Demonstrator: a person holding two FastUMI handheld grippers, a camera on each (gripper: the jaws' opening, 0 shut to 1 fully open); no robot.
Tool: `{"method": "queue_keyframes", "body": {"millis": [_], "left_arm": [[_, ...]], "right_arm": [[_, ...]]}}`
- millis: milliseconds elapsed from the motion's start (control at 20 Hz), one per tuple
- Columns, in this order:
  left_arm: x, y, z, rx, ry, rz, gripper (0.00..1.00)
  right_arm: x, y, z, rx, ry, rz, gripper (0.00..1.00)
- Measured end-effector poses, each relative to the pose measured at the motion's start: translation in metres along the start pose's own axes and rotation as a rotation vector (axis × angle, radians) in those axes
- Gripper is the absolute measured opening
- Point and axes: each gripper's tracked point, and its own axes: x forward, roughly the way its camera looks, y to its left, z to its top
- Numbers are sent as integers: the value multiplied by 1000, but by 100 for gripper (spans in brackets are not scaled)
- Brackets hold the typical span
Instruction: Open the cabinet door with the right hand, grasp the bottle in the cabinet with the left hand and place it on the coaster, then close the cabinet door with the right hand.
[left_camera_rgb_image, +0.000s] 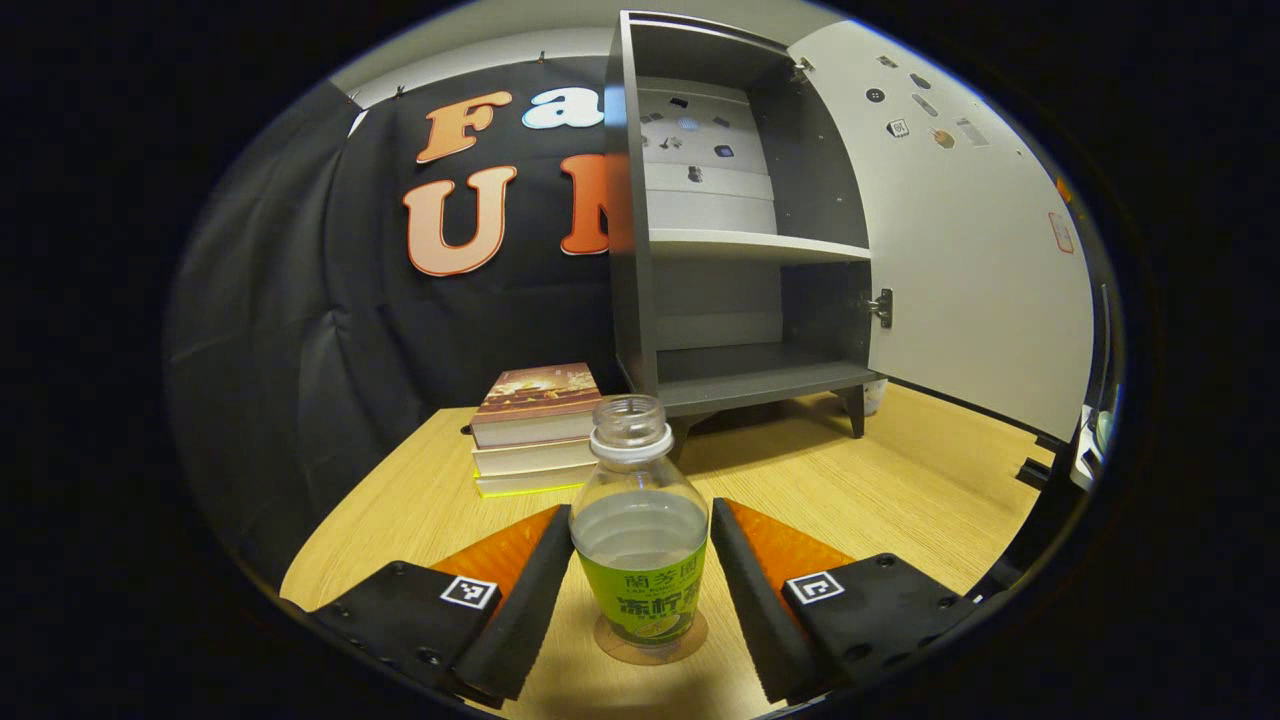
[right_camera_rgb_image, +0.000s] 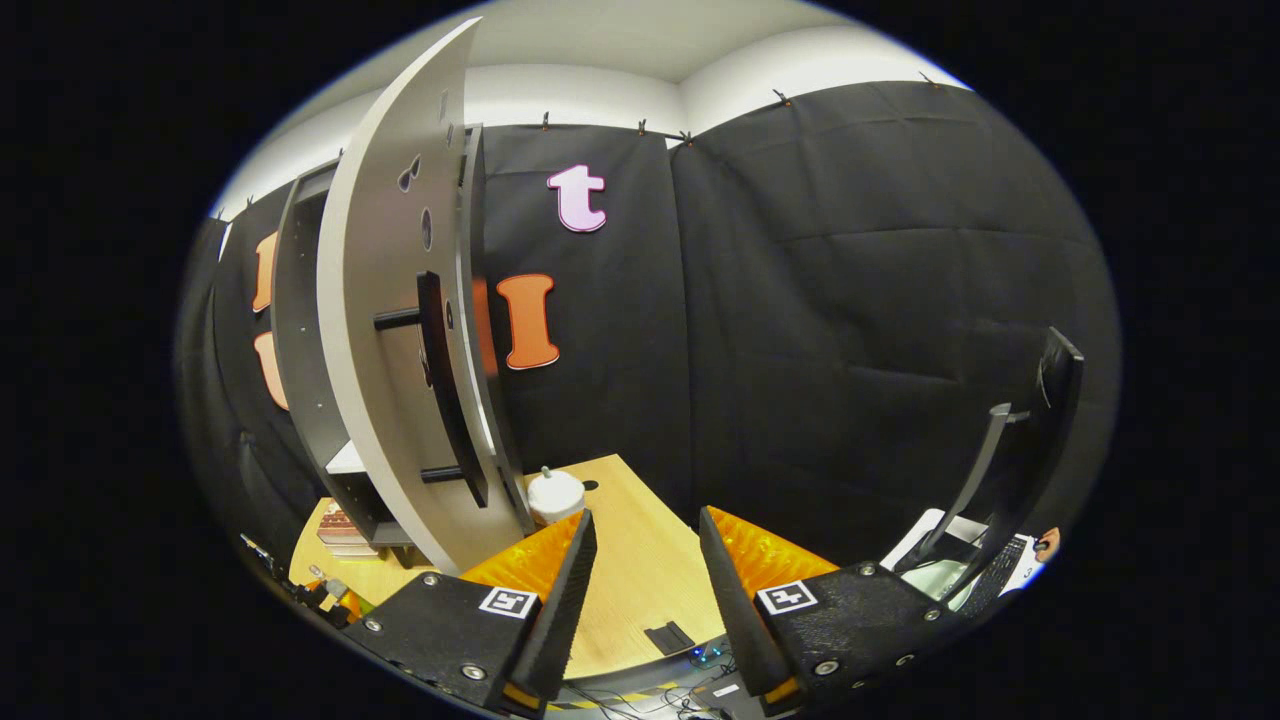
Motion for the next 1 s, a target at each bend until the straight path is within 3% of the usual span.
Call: {"method": "queue_keyframes", "body": {"millis": [100,200,250,400,600,800,1000], "left_arm": [[-6,1,8,17,-11,11,90],[-14,-1,17,34,-28,15,92],[-17,-5,21,40,-28,5,92],[-31,-7,30,45,-23,4,92],[-57,-8,56,49,-34,14,92],[-86,-5,85,-21,-17,24,92],[-111,19,145,-15,-59,99,92]], "right_arm": [[0,0,-3,-4,8,5,65],[1,3,-6,-10,16,17,68],[0,3,-7,-13,19,23,82],[2,5,-11,-22,30,36,93],[5,13,-18,-20,52,70,93],[7,17,-21,-28,60,98,93],[11,20,-23,-48,70,130,93]]}}
